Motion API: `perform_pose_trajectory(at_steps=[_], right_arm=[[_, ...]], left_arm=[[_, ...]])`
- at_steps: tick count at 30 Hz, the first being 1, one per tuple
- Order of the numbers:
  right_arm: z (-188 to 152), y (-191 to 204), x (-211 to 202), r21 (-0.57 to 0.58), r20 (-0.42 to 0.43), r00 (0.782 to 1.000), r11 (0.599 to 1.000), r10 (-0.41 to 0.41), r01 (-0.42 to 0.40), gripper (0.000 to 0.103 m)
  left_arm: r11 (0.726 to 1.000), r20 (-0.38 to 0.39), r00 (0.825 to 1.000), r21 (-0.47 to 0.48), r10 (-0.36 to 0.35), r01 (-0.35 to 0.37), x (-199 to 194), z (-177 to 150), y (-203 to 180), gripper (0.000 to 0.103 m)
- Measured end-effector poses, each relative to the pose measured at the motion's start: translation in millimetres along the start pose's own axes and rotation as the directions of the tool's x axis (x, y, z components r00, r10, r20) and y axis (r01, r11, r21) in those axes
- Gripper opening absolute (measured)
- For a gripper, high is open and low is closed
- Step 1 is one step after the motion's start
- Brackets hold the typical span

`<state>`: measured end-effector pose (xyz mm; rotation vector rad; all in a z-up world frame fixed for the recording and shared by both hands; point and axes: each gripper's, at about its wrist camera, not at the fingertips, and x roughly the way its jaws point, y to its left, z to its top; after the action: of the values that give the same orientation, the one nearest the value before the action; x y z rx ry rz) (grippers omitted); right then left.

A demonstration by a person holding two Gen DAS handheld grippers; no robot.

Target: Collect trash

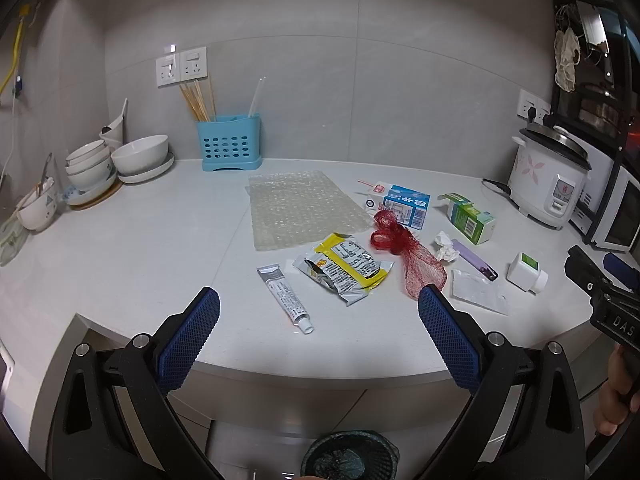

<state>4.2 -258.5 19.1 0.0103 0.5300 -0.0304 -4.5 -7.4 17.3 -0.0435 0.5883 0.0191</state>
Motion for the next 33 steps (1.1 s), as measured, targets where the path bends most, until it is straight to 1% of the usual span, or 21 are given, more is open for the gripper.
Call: perform_pose_trajectory(at_steps=[7, 12, 14, 17, 22, 27, 31, 33], right_arm=[[3, -3, -1, -0.001, 0.0, 1.0, 1.0, -0.003, 0.003, 0.095], [9, -7, 3, -0.007, -0.011, 1.0, 1.0, -0.013, 0.013, 0.095], [11, -13, 12, -0.009, -0.021, 0.999, 1.0, -0.025, 0.025, 0.095], [16, -26, 33, -0.017, -0.047, 0.997, 0.998, -0.064, 0.064, 0.095], [23, -56, 76, -0.033, -0.118, 0.989, 0.995, -0.095, 0.092, 0.095], [22, -82, 110, -0.055, -0.186, 0.979, 0.996, -0.081, 0.072, 0.095], [21, -99, 132, -0.088, -0.235, 0.97, 0.995, -0.07, 0.051, 0.095], [19, -104, 142, -0.097, -0.268, 0.963, 0.995, -0.042, 0.016, 0.095]], left_arm=[[1.0, -0.005, 1.0, -0.003, -0.003, 0.003, 1, 0, -1, 0.097], [1.0, -0.043, 0.999, -0.013, -0.014, 0.014, 15, 6, -5, 0.097], [1.0, -0.075, 0.997, -0.019, -0.018, 0.017, 28, 11, -7, 0.097], [0.999, -0.131, 0.991, -0.028, -0.024, 0.021, 53, 21, -11, 0.097], [1.0, -0.175, 0.985, -0.003, 0.003, -0.003, 92, 41, -34, 0.097], [1.0, -0.239, 0.971, 0.03, -0.001, 0.008, 139, 60, -70, 0.097], [0.998, -0.286, 0.958, 0.059, 0.022, -0.006, 179, 68, -95, 0.097], [0.998, -0.312, 0.95, 0.062, 0.028, -0.009, 198, 70, -104, 0.097]])
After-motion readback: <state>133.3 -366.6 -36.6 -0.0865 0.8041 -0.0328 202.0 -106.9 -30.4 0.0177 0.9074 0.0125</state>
